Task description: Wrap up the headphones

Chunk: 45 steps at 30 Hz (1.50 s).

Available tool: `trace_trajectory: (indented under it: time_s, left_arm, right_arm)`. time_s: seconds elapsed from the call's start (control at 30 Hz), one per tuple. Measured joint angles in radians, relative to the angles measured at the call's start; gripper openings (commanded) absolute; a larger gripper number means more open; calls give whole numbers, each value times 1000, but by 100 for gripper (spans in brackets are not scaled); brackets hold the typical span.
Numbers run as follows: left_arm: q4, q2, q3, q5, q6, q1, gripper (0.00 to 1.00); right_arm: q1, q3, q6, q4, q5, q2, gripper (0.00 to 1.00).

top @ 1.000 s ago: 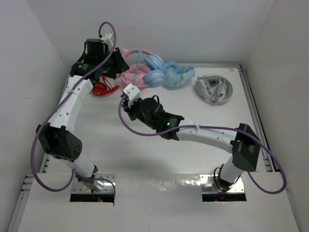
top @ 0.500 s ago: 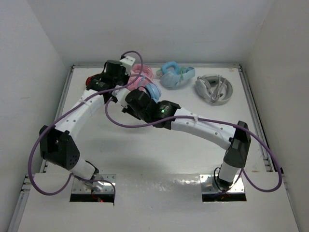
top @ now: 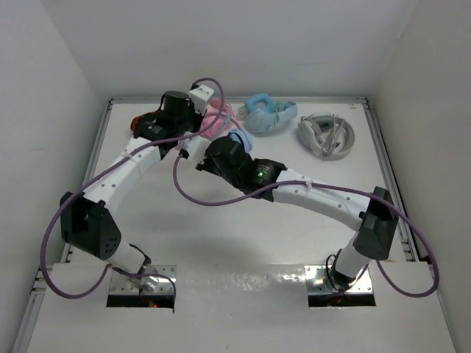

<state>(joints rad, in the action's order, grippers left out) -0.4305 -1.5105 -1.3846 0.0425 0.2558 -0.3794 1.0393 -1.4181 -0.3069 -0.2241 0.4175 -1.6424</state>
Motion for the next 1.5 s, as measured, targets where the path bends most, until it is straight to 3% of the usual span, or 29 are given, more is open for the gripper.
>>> trace_trajectory:
  time_s: [0.27,0.83,1.0,1.27,1.47,1.5]
  left_arm:
    - [-27,1,-3,-66,-3,-8,0]
    - [-58,1,-10,-59,28,-8,0]
    - [-56,1,-20,-64,27,-8,0]
    - [-69,-9,-30,-8,14,-11,0]
    - [-135,-79,-93,27,10,-25,0]
    - [-151,-87,-99,40,13,-23,0]
  right_arm:
    - [-42,6,-39,74,-67,-1,0]
    - [-75,9,16,128,-230,-6,0]
    - [-141,77,76,195,-286,-4,0]
    - [-146,171,12,260,-305,45,0]
    - [-155,208,-74,249,-314,86,15]
    - [-161,208,-81,234,-313,85,27]
